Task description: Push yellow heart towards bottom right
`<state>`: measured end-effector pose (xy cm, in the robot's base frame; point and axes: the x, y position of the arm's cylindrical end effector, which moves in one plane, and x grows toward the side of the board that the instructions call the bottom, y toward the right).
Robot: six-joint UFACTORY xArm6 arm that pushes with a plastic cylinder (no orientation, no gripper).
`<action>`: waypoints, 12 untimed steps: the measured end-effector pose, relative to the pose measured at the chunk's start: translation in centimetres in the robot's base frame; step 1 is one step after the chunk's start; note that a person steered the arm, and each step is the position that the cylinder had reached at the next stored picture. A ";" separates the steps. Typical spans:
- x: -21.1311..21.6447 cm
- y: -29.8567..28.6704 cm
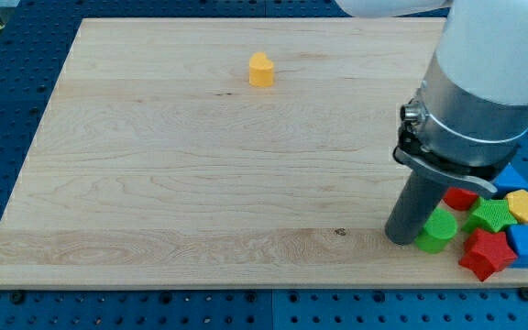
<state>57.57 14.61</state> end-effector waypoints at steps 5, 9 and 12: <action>-7.5 -19.0; -28.1 -27.3; -29.4 -21.2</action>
<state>28.17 -6.62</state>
